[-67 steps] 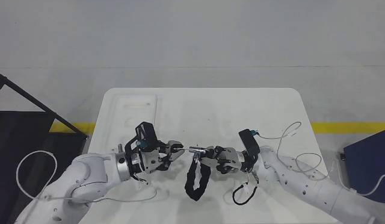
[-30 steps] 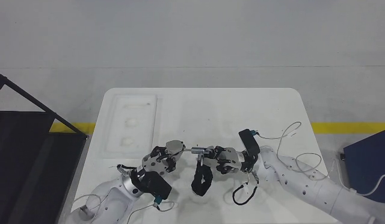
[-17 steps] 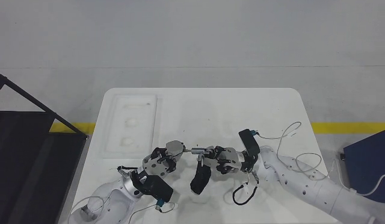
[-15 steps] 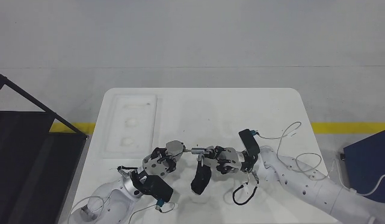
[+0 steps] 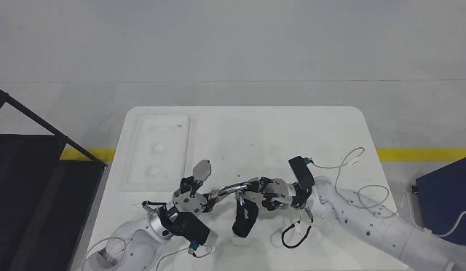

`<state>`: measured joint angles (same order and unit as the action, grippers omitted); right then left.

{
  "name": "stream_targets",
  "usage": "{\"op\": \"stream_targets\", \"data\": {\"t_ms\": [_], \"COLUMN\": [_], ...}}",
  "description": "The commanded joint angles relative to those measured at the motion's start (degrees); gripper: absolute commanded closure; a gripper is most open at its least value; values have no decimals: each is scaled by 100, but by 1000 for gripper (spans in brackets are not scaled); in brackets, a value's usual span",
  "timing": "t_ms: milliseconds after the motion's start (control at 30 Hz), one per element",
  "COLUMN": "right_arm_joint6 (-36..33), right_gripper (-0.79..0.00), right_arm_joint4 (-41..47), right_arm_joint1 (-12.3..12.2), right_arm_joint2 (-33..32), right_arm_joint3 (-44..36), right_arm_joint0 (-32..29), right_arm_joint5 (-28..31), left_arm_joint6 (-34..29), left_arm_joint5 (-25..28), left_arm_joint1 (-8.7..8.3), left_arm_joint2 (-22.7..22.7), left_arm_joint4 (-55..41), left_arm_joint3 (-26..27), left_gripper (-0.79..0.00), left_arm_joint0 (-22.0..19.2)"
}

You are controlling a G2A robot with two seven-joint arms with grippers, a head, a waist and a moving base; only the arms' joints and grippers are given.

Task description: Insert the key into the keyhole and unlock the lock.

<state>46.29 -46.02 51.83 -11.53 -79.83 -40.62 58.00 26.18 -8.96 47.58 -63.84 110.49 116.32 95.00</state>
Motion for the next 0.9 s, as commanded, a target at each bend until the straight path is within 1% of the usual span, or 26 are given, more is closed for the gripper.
{"op": "stream_targets", "data": {"t_ms": [0,367,467,867], "right_arm_joint6": [0,-14,-187,-350], "right_gripper": [0,0,0,0], "right_arm_joint4": [0,17,147,81], "right_arm_joint1": [0,1,-6,-204], "right_arm_joint2": [0,-10,-186,-1037], "right_arm_joint3": [0,-7,-74,-197], "right_arm_joint0": [0,-16,-132,-656], "right_arm_joint5": [0,-33,-150,0], "left_arm_joint6": [0,0,0,0], "left_arm_joint5": [0,0,0,0], "left_arm_joint1": [0,0,0,0], "left_arm_joint2": [0,0,0,0], "left_arm_joint4": [0,0,0,0], "left_arm_joint3": [0,0,0,0], "left_gripper": [-785,-785,-785,-785], "left_arm_joint0": [0,0,0,0]}}
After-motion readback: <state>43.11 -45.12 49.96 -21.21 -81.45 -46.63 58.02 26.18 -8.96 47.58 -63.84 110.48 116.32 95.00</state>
